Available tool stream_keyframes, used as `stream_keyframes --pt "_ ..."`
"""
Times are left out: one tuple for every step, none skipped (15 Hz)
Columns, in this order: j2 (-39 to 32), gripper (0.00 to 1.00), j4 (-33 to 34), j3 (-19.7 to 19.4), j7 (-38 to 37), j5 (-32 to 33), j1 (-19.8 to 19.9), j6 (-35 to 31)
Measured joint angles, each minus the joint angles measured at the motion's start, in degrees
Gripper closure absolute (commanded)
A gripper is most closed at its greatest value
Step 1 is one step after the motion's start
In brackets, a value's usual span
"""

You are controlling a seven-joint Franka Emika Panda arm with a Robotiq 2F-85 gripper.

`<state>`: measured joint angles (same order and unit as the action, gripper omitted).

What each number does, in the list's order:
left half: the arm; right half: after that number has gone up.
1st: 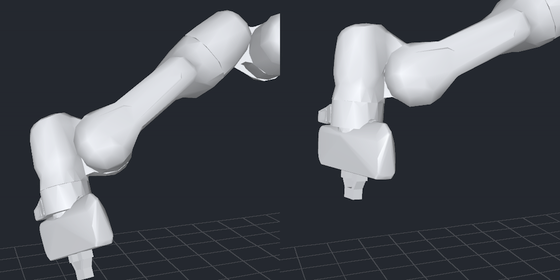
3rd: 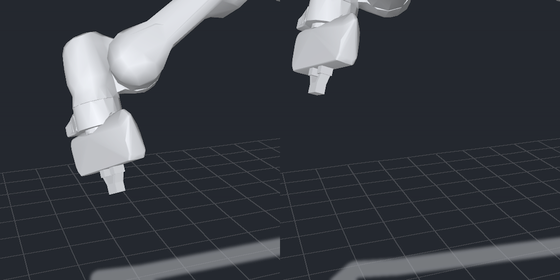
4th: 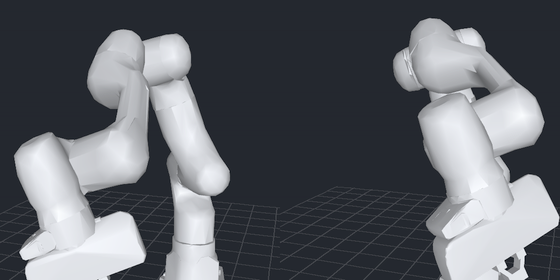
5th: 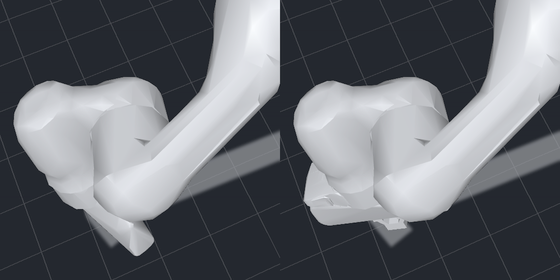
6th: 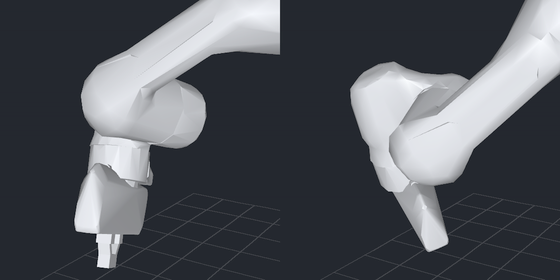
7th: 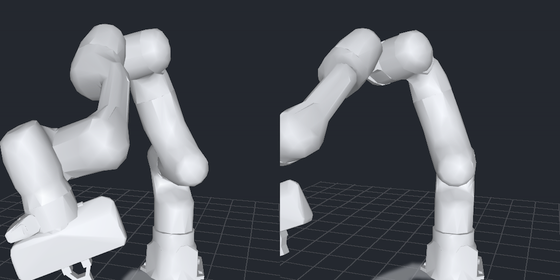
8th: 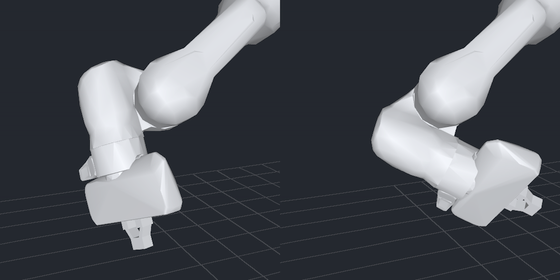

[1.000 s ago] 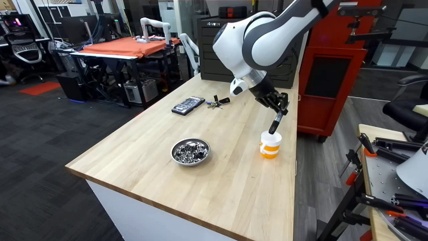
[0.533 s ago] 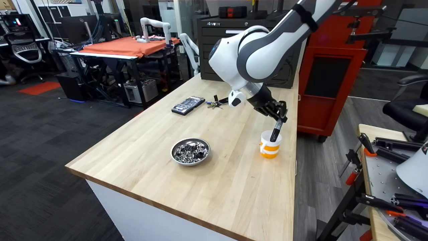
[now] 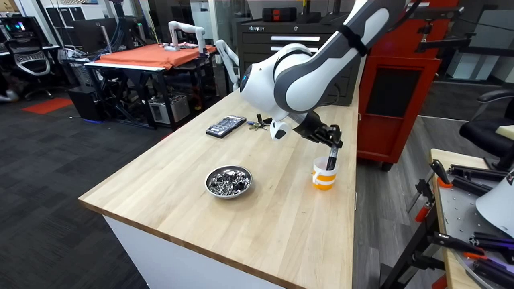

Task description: Put the marker in the cup

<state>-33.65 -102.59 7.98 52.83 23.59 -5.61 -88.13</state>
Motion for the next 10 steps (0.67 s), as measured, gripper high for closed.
stream_keyframes --pt "-0.73 0.94 0.90 0.07 0.19 0.60 -0.45 0.63" --pt "-1.39 0.94 1.79 0.15 0.34 1.10 -0.86 1.26" --pt "-2.02 0.94 2.57 0.23 0.47 1.54 -1.22 1.77" --pt "-2.56 0.51 3.32 0.33 0.55 1.92 -1.52 2.10" --pt "-3.06 0.50 3.96 0.44 0.63 2.19 -1.75 2.40" --pt "-3.45 0.45 4.48 0.53 0.73 2.37 -1.93 2.82" --pt "-3.75 0.39 4.99 0.60 0.87 2.48 -2.09 3.34" --pt "-3.99 0.33 5.44 0.63 0.93 2.52 -2.23 3.91" --pt "-4.18 0.26 5.83 0.63 0.94 2.53 -2.34 4.35" --pt "-4.33 0.20 6.16 0.63 0.94 2.53 -2.41 4.68"
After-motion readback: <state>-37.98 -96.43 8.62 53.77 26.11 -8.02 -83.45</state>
